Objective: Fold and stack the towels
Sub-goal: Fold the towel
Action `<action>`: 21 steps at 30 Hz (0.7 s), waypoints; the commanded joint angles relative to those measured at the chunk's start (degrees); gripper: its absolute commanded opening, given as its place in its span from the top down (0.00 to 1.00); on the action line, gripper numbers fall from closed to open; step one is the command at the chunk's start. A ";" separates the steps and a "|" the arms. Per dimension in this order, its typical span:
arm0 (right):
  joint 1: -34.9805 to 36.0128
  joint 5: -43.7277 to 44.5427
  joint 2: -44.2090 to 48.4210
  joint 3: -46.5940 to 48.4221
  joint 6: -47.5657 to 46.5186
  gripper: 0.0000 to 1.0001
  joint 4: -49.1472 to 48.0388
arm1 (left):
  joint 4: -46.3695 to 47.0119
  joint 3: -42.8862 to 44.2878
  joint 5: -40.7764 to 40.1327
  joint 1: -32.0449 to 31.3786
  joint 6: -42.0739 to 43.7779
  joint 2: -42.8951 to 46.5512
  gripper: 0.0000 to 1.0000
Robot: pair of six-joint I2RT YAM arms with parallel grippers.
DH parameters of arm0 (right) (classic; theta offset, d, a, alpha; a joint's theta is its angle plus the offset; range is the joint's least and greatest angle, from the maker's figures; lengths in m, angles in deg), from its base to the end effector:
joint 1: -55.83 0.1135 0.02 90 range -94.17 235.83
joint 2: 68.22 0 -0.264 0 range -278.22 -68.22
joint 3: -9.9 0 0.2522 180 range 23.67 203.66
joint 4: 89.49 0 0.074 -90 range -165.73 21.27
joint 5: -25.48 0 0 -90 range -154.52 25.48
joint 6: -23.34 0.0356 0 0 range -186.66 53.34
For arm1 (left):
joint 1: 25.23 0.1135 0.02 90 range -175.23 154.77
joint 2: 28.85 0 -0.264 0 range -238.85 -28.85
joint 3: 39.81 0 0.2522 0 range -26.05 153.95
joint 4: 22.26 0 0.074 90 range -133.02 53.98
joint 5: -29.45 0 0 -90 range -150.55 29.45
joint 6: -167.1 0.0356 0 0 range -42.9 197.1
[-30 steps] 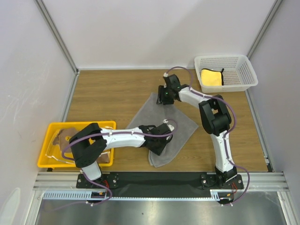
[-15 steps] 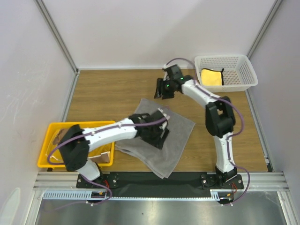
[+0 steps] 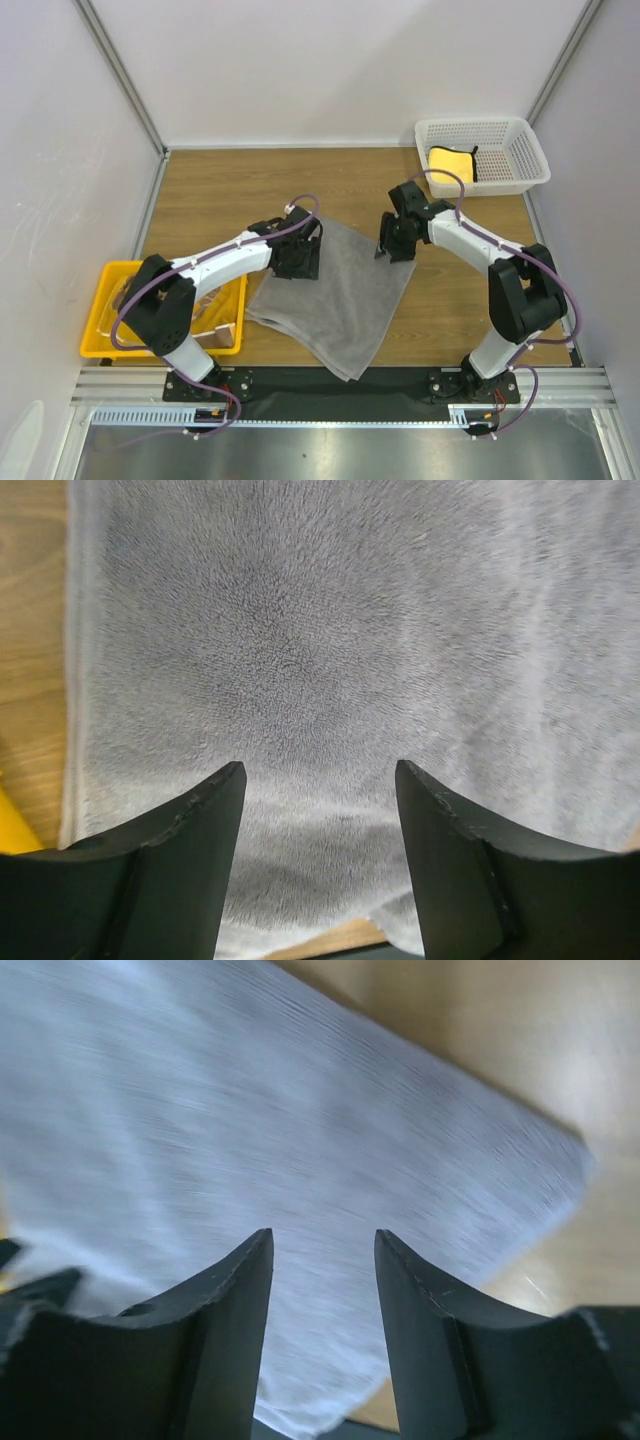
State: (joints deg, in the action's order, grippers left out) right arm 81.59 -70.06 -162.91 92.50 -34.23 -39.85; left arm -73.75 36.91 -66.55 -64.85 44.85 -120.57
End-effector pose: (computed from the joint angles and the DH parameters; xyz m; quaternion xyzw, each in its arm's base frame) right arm 0.3047 0.1509 0.2274 0.0446 0.9676 0.1596 0.1904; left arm 0.2451 -0.1981 0.2118 0.0522 0.9763 -0.0779 0.1948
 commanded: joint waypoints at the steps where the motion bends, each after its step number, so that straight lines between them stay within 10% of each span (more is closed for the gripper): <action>1: -0.18 3.78 -1.10 -2.48 3.35 0.51 -0.37 | 4.60 -3.35 -0.24 -0.02 -2.73 -0.38 0.33; 21: -6.86 7.83 -25.71 20.18 -5.97 0.55 -0.55 | 6.54 -7.68 0.99 -1.96 -1.15 -2.85 0.37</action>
State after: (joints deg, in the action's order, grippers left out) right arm 76.04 -64.77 -184.53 107.67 -37.01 -38.01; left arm -66.89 27.38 -66.20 -66.03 42.64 -121.97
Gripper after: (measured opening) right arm 0.447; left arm 0.632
